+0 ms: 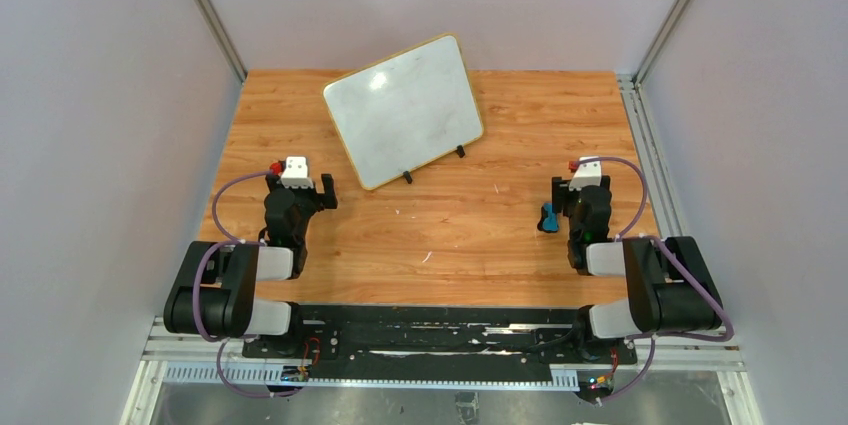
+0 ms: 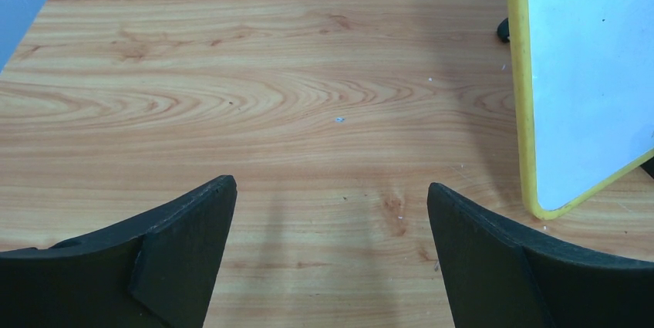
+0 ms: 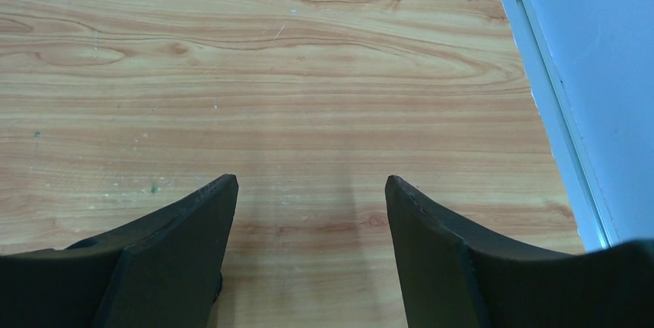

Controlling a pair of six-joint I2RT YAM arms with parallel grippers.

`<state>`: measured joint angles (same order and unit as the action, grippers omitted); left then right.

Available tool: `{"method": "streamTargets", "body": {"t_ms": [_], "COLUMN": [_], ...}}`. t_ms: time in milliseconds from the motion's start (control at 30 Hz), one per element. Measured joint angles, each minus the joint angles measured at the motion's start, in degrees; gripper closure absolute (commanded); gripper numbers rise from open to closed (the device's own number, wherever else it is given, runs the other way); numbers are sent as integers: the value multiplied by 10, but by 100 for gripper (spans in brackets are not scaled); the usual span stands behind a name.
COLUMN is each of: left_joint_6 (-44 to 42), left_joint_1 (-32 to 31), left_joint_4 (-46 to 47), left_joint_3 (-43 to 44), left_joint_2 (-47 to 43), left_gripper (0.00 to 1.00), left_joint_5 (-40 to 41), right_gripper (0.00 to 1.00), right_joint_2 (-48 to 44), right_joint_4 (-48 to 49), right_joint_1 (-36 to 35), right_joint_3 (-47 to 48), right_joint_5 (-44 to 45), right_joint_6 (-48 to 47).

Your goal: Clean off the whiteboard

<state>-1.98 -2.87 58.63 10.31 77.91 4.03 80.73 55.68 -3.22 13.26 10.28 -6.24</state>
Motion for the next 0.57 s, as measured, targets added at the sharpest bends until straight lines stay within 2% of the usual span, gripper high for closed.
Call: {"method": "streamTargets", "body": {"t_ms": [567], "left_joint_6": [0], "left_joint_1": [0], "left_joint_4": [0], "left_joint_3": [0], "left_joint_2": [0], "left_gripper": [2], "left_joint_5": [0], "right_gripper": [27], "right_joint_2": [0], "right_joint_4": [-2], "right_joint_1": [0], "right_joint_3": [0], "right_joint_5": [-3], "right_joint_6": [0]}}
